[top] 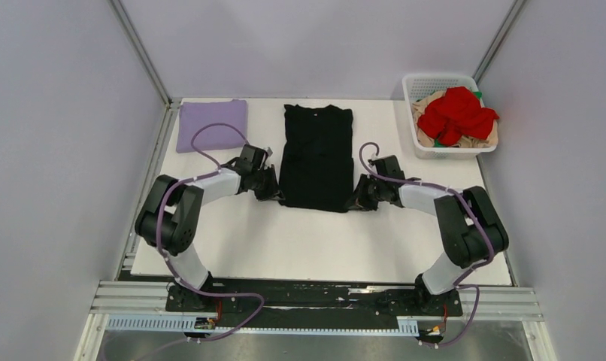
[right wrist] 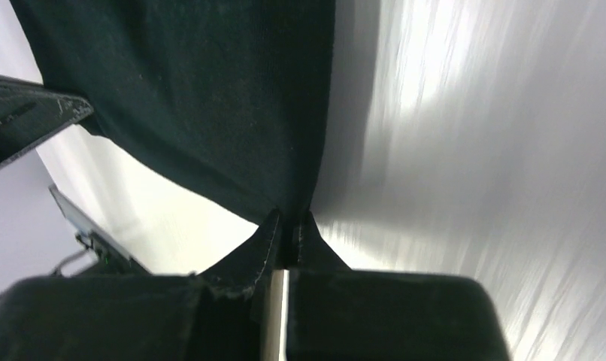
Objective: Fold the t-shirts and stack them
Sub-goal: Grab one side of the 2/3 rectangular tshirt with both arms, then fold the long partially folded tshirt into a neat square, then smooth out wrinkles on the folded tshirt
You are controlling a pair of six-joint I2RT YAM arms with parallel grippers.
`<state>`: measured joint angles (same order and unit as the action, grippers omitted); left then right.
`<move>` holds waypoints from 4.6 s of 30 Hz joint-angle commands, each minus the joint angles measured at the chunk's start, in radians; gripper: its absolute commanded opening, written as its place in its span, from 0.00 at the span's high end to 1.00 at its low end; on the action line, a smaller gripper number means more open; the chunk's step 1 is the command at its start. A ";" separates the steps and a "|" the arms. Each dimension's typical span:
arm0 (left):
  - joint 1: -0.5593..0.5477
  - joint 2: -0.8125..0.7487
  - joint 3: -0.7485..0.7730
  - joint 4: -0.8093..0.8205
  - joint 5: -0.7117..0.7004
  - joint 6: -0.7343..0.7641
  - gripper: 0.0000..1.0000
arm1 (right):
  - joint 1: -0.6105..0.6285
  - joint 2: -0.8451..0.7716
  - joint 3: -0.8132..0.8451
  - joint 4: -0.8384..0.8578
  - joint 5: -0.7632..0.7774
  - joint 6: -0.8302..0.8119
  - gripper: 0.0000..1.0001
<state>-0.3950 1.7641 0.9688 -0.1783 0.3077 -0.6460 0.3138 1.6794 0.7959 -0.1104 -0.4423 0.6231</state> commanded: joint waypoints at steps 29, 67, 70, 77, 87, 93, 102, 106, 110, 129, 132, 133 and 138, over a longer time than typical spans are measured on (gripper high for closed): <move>0.049 -0.466 0.135 -0.140 -0.271 -0.054 1.00 | -0.128 -0.085 0.402 -0.210 -0.521 -0.071 1.00; 0.097 0.104 0.584 -0.112 0.054 0.089 0.00 | -0.121 0.238 0.697 -0.238 -0.217 -0.083 0.00; 0.061 0.090 0.523 -0.089 0.080 0.085 0.00 | -0.097 0.215 0.651 -0.199 -0.263 -0.056 0.00; 0.050 0.186 0.596 -0.157 0.103 0.085 0.00 | -0.087 0.293 0.768 -0.207 -0.277 -0.053 0.00; 0.056 0.363 0.771 -0.120 0.050 0.075 0.00 | -0.096 0.476 0.948 -0.229 -0.281 -0.047 0.00; 0.077 0.530 0.931 -0.151 -0.037 0.038 0.00 | -0.100 0.596 1.056 -0.237 -0.256 -0.047 0.00; 0.081 0.627 0.939 -0.380 -0.054 0.016 0.00 | -0.108 0.753 1.055 -0.283 -0.190 -0.008 0.00; 0.047 0.478 0.687 -0.343 -0.057 0.035 0.00 | -0.102 0.708 0.925 -0.289 -0.187 -0.025 0.00; 0.023 0.314 0.533 -0.330 -0.059 0.046 0.00 | -0.087 0.597 0.826 -0.288 -0.161 -0.088 0.00; -0.025 -0.192 0.138 -0.208 -0.128 -0.009 0.00 | -0.012 0.041 0.309 -0.088 -0.398 -0.084 0.00; -0.024 -0.172 0.091 -0.186 -0.122 -0.040 0.00 | -0.012 0.096 0.229 -0.076 -0.294 -0.075 0.00; -0.024 -0.163 0.073 -0.170 -0.120 -0.047 0.00 | -0.013 0.123 0.211 -0.075 -0.250 -0.075 0.00; -0.016 -0.072 0.061 -0.114 -0.122 -0.078 0.00 | -0.012 0.237 0.167 -0.074 -0.196 -0.077 0.00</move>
<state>-0.4191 1.6413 1.0290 -0.3870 0.1993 -0.6830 0.2977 1.8446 1.0050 -0.2115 -0.7631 0.5682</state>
